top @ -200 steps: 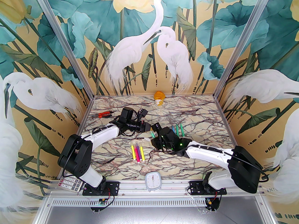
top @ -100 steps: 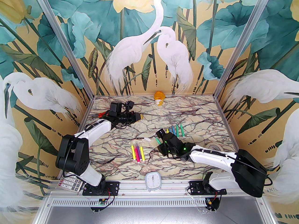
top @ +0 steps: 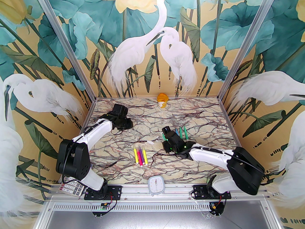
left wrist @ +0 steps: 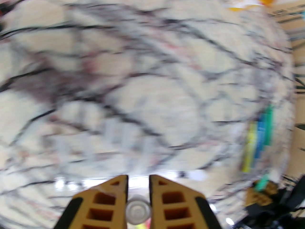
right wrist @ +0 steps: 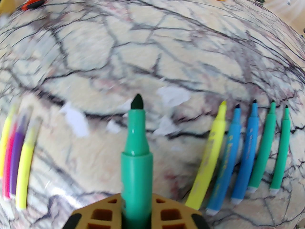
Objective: Open the pen caps
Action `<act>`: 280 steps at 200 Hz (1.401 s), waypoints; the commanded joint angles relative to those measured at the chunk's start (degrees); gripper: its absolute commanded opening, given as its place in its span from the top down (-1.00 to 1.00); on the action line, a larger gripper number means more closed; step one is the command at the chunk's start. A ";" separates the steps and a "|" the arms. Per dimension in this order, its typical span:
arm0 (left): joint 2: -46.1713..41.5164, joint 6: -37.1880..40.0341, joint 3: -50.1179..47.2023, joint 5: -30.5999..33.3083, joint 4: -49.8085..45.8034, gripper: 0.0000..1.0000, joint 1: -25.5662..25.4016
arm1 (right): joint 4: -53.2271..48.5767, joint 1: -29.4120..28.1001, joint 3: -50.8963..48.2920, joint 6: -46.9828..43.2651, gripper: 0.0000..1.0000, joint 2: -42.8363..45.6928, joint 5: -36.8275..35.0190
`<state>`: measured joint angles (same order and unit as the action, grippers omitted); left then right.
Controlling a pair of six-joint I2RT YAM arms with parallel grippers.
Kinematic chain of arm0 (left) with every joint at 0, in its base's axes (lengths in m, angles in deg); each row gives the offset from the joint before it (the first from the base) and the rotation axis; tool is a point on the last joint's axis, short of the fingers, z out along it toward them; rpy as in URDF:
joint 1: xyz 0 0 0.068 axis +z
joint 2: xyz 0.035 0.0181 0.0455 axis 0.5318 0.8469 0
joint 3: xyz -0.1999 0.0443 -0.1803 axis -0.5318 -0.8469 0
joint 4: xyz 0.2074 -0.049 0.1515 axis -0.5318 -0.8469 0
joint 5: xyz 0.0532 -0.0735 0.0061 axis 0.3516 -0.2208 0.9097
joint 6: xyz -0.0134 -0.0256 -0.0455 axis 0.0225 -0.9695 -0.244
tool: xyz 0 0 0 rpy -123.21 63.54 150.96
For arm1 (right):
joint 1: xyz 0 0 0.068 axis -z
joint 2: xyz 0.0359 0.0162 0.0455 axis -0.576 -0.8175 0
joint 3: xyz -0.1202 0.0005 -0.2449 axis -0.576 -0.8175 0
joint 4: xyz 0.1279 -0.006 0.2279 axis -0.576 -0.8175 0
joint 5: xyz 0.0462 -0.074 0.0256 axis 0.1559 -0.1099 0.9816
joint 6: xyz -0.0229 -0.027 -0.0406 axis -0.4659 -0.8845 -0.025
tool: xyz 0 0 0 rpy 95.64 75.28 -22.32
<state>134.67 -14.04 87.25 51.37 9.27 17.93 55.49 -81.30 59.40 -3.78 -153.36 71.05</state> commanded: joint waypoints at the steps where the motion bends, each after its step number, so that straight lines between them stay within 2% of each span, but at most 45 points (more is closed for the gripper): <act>1: -0.32 2.26 -0.01 10.60 -4.94 1.00 0.56 | -2.00 0.42 3.12 2.29 0.88 -2.36 -3.94; 30: 1.24 2.28 -0.68 15.56 -5.66 1.00 1.37 | -4.69 1.19 6.36 3.84 0.85 -6.31 -6.31; 79: 4.24 1.79 -1.58 18.81 -6.15 1.00 2.68 | -7.51 1.35 10.52 5.57 0.79 -12.15 -8.16; 125: 7.94 2.01 -1.76 18.10 -5.71 1.00 4.35 | -8.24 1.80 12.03 6.34 0.71 -14.96 -8.37; 200: 13.48 2.90 -1.58 16.61 -5.00 0.90 4.97 | -9.34 2.71 13.37 6.94 0.60 -18.29 -7.83; 280: 15.16 3.30 -1.41 12.99 -3.87 0.73 5.06 | -11.00 2.71 13.47 6.97 0.41 -18.49 -8.90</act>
<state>148.52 -11.48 86.03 67.74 4.70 22.54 46.57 -78.92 71.81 2.32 -171.11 63.38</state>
